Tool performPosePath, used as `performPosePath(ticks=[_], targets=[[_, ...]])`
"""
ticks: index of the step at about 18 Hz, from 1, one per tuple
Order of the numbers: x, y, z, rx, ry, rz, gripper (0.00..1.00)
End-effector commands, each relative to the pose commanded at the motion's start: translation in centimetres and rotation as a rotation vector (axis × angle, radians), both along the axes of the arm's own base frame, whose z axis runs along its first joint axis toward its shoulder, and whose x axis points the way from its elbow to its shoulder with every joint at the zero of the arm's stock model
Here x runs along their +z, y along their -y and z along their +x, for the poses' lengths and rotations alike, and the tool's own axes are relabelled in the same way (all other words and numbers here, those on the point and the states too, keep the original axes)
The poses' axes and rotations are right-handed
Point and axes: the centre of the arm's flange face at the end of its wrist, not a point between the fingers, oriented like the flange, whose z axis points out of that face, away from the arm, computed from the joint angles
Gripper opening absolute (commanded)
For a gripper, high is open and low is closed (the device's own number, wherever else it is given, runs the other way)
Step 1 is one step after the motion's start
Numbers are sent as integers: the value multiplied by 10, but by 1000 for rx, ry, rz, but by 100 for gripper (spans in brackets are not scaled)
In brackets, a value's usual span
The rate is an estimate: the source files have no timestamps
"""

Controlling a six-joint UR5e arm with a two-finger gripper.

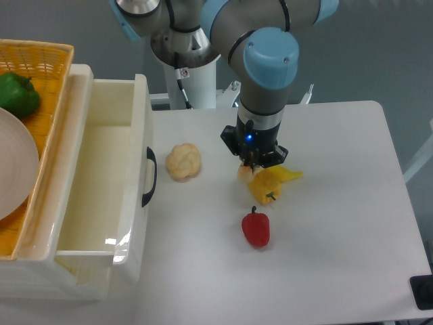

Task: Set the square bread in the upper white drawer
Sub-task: 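Lower the gripper onto the small bread piece beside the banana, then close the gripper on the small bread piece and lift it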

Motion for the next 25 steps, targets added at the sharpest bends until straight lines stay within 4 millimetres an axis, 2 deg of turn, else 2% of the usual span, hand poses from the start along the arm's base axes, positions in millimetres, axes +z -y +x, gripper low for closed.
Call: performPosePath(ticks=[12, 15, 18, 22, 25], targets=[[10, 3, 2, 25, 1, 28, 0], [12, 2, 2, 95, 14, 44, 0], [26, 0, 11, 197, 59, 120, 0], [66, 8, 23, 325, 94, 235, 0], [96, 11, 45, 436, 118, 300, 0]])
